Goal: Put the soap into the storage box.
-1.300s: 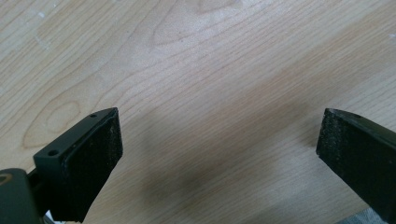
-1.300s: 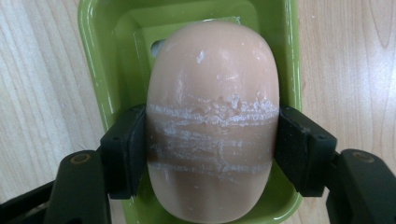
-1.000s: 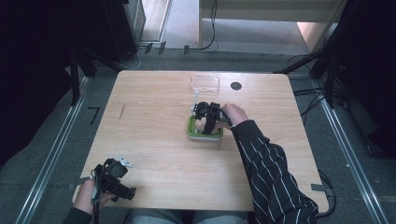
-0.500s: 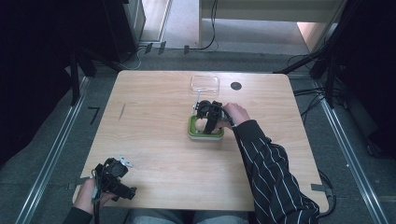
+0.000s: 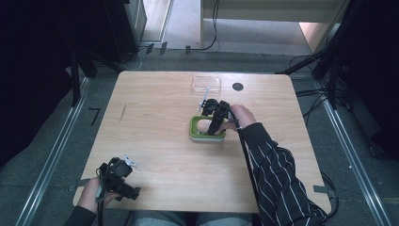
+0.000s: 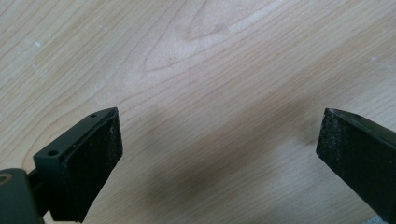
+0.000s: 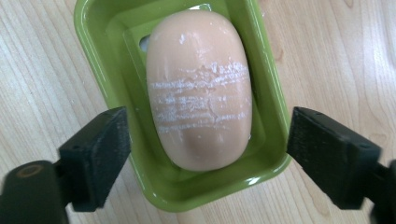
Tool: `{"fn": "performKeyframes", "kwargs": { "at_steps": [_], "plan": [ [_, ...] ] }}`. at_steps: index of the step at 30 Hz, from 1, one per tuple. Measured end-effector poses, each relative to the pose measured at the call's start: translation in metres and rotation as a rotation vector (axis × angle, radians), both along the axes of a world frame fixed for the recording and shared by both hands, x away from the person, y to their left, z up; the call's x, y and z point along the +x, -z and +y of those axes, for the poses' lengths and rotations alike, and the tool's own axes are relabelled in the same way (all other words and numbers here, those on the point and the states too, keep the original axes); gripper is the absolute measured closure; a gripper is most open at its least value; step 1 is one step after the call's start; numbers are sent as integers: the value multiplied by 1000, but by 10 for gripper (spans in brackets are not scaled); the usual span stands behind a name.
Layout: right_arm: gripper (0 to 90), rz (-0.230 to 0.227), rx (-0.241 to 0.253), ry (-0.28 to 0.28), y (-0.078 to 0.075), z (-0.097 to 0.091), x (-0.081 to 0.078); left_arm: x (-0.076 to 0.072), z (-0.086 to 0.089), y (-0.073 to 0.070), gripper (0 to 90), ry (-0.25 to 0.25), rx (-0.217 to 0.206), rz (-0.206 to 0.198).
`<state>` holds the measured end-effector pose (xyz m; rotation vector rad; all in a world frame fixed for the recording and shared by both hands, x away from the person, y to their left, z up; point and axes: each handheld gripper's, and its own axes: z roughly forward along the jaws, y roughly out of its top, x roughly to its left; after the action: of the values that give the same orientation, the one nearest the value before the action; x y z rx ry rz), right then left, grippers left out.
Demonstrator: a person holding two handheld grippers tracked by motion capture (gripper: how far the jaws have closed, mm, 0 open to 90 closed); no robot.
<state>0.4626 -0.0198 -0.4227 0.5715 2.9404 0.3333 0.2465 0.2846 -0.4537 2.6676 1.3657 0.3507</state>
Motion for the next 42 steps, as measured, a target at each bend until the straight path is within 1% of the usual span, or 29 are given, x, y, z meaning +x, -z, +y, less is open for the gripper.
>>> {"fn": "performKeyframes", "kwargs": {
  "at_steps": [3,4,7,8,10,12,13,15,16,20,25,26,28,32,41,42],
  "plan": [
    [110,10,15,20,-1,-4,-1,1,-2,0,8,4,0,-1],
    [99,14,12,26,-2,-5,-1,1,-2,0,8,5,0,0],
    [76,18,19,29,-3,-8,-2,2,-3,0,8,11,1,4],
    [52,18,20,43,-4,-10,-3,3,-4,-1,8,16,4,7],
    [49,22,26,48,-5,-11,-4,3,-5,0,8,14,-1,3],
    [20,28,32,66,-6,-15,-6,4,-6,-1,8,25,5,4],
    [20,32,38,77,-7,-17,-7,4,-7,0,8,21,0,-1],
    [17,35,45,90,-8,-19,-8,5,-8,-1,8,25,0,2],
    [17,35,45,90,-8,-19,-8,5,-8,-1,8,25,0,2],
    [11,37,44,122,-9,-29,-14,7,-10,-1,8,35,4,4],
    [12,36,47,142,-10,-37,-19,8,-12,-1,8,41,3,5],
    [11,34,48,161,-11,-41,-23,8,-13,-1,8,49,4,4],
    [12,34,49,166,-12,-44,-26,9,-14,-1,8,49,2,-1],
    [12,20,47,187,-13,-52,-33,10,-16,-2,8,58,3,-1],
    [12,25,48,217,-16,-66,-47,12,-21,-1,8,74,5,3],
    [13,30,48,221,-15,-70,-49,13,-21,-1,8,77,4,3]
  ]
}}
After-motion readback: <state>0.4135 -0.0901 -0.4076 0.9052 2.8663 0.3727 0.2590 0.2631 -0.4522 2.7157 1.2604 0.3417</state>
